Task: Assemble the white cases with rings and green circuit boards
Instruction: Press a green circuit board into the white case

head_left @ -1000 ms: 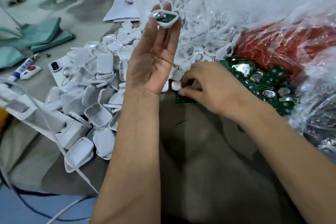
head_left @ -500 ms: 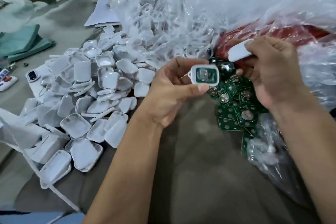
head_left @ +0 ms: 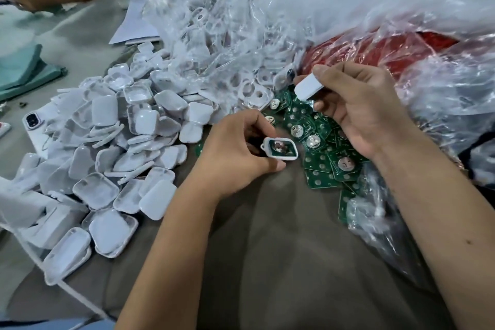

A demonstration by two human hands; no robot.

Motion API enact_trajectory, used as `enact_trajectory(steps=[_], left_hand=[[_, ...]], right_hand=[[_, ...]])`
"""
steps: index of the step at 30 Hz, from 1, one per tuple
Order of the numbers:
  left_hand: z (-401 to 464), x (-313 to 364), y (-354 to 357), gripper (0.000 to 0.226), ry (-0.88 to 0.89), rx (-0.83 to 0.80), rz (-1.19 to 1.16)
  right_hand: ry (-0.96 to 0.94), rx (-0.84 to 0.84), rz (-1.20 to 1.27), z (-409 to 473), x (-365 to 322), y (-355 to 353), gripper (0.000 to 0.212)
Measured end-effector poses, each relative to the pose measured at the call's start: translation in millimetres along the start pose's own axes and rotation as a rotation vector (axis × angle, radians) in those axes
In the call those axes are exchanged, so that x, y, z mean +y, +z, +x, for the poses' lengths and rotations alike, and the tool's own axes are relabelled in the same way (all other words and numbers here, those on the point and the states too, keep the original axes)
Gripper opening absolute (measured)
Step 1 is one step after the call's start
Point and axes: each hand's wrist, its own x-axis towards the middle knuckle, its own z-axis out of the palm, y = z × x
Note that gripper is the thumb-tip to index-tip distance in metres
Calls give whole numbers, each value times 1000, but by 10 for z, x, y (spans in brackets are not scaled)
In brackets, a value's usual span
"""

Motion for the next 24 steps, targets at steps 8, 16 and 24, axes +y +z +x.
enact_trajectory(steps=[8,16,24], left_hand=[[92,118,-176,61,-5,-71,72],[328,86,-137,22,-127,105,-446],[353,38,-158,23,-170,3,-754]], right_hand=[[-43,-65,-11,11,52,15,30],[-29,-151,-210,32,159,37,25],[6,-196,-202,47,184,39,25]])
